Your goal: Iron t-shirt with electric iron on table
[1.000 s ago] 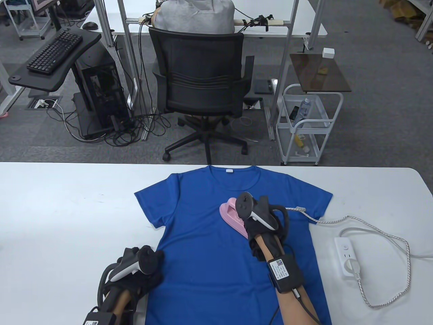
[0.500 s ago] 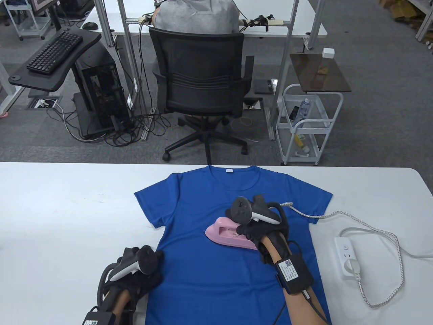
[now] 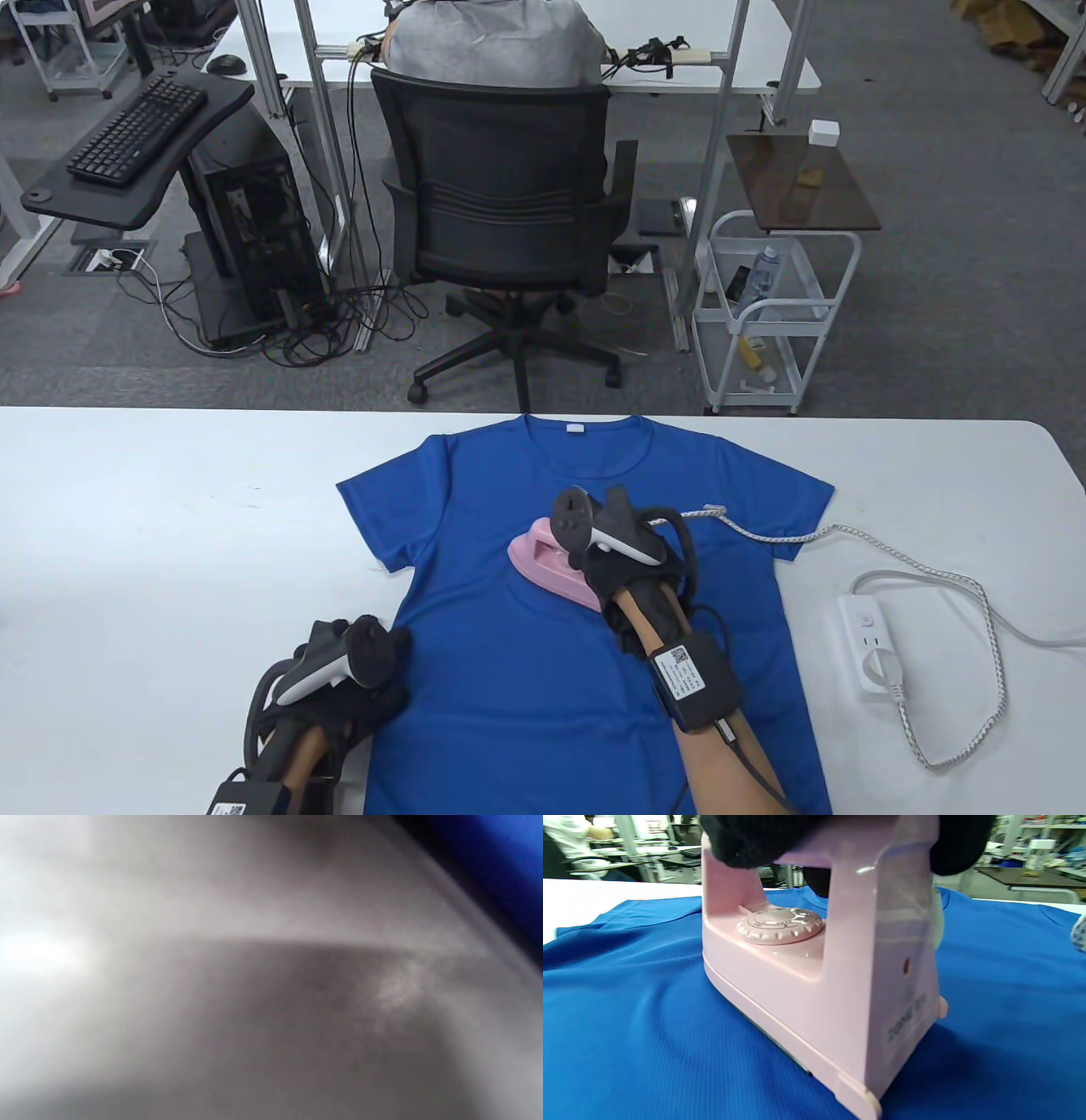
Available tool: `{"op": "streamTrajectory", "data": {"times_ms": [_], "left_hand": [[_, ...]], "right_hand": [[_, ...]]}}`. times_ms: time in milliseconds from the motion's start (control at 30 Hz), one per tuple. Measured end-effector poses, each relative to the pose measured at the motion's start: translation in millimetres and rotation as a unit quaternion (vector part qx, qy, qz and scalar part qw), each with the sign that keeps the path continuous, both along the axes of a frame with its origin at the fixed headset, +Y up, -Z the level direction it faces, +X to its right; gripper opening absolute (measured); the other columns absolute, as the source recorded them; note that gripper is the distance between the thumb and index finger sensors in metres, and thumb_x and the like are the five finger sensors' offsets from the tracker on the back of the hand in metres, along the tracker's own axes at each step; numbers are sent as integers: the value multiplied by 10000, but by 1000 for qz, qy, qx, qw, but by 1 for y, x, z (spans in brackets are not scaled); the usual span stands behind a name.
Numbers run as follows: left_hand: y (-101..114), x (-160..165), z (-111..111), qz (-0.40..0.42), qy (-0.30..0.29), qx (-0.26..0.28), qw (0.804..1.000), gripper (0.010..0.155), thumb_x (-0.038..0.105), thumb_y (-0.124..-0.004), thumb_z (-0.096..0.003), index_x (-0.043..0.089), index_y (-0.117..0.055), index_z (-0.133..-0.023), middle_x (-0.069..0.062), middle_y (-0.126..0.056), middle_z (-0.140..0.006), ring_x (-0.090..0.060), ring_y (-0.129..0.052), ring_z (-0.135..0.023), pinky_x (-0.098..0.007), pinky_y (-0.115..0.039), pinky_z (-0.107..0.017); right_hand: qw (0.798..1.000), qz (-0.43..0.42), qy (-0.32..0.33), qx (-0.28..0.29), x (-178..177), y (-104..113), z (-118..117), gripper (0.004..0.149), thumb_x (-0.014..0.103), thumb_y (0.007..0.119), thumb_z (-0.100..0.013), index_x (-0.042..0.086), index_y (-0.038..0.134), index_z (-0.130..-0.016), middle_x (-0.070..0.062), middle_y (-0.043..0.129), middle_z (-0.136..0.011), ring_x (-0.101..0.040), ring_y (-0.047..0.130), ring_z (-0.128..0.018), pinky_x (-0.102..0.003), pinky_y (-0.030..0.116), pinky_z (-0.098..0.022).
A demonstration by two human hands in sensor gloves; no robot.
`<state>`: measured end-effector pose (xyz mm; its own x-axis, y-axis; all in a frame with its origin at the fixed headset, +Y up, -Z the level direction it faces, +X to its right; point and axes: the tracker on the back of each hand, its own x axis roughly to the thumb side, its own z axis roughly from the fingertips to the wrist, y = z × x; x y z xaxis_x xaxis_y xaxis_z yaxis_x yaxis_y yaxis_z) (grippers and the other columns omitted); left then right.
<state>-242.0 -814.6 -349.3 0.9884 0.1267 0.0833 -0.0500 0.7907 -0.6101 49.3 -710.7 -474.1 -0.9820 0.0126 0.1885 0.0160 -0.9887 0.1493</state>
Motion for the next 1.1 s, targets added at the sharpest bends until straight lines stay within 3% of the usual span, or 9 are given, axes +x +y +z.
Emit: {"op": "streamTrajectory", "data": {"times_ms": [100,233,433,833,1100], "left_hand": [[0,0,0,1,1,-1,1000,724,550,-489,-473,432,-71,-1052,-5,40,-1116,-367,14,-1046,-648,-147,-723],[0,0,0,2,1,0,1000,724,551,-487,-472,433,-70,-1052,-6,40,-1116,-367,14,-1045,-648,-147,-722],[-1,0,1,4,2,2,1000,724,552,-484,-472,430,-68,-1052,-7,43,-1115,-367,19,-1043,-646,-146,-718],[-1,0,1,4,1,-1,1000,726,554,-487,-471,433,-68,-1051,-5,42,-1112,-366,19,-1041,-644,-146,-719],[-1,-1,0,3,-1,-3,1000,728,556,-489,-472,433,-67,-1052,-4,44,-1112,-365,19,-1042,-643,-147,-721]], "right_hand": [[997,-29,-66,1,-9,-3,-9,670,315,739,-422,232,568,-1065,-124,835,-961,-356,916,-756,-500,764,-556],[995,-37,-89,12,-15,-5,-9,662,311,731,-437,215,566,-1072,-136,822,-968,-377,899,-760,-519,743,-564],[997,-48,-64,5,-12,-6,-7,660,308,718,-455,207,544,-1084,-146,797,-990,-387,887,-779,-536,735,-573],[993,-23,95,-67,-30,5,10,644,250,762,-433,275,580,-1050,-95,811,-1005,-395,878,-835,-570,713,-606],[993,-31,96,-58,-31,3,8,651,264,754,-407,309,590,-1036,-87,828,-982,-374,889,-811,-535,730,-589]]}}
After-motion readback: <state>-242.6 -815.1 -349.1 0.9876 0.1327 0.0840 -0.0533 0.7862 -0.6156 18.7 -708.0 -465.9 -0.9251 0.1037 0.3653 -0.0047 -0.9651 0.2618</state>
